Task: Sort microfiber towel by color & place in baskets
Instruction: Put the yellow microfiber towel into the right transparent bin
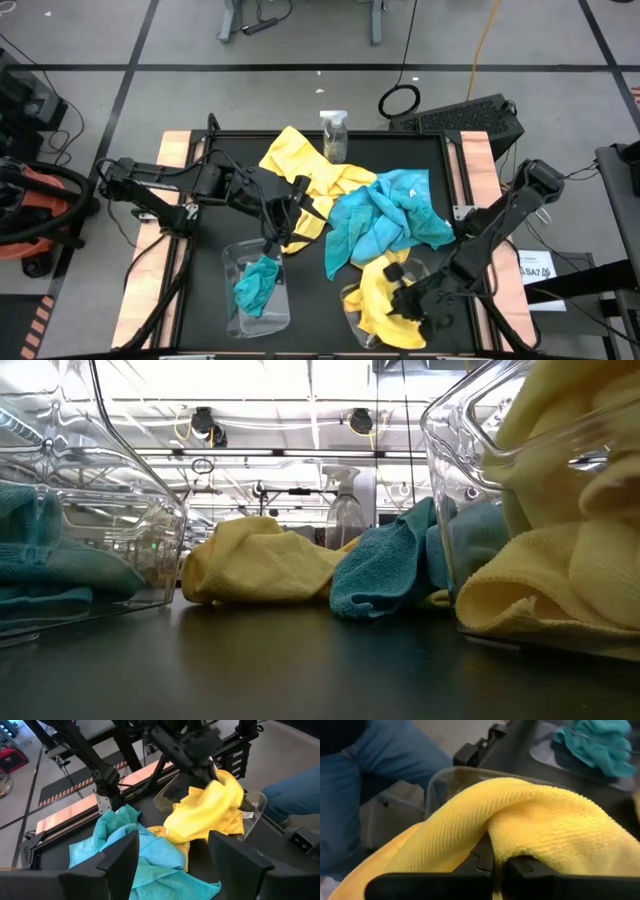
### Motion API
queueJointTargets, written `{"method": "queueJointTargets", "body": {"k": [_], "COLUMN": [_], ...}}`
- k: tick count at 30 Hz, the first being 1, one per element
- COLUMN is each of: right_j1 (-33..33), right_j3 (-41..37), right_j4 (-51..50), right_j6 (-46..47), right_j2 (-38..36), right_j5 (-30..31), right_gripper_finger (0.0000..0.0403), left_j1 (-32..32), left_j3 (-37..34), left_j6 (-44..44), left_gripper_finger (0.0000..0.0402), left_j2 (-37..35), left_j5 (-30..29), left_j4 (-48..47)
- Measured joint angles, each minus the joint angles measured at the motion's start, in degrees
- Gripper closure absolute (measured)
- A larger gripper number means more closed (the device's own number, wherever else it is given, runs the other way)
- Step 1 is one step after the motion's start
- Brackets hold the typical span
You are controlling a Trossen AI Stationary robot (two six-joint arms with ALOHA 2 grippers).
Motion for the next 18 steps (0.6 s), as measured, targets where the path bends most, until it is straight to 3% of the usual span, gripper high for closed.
{"method": "queueJointTargets", "body": {"k": [5, 18], "right_j1": [-3.88, -11.32], "right_j3": [0.0, 0.31], "right_j4": [6.19, 7.04], "right_j6": [-3.21, -0.77], "right_j2": [5.8, 18.41], "right_j5": [-4.91, -15.93], "right_gripper_finger": [0.0402, 0.0402], "left_j1": [0.0, 0.07], "left_j3": [0.0, 0.0], "left_j6": [-0.07, -1.33], "left_gripper_finger": [0.0158, 0.0158], "left_j2": [0.46, 3.91], "left_j5": [-0.62, -0.77], "left_j4": [0.0, -1.16]}}
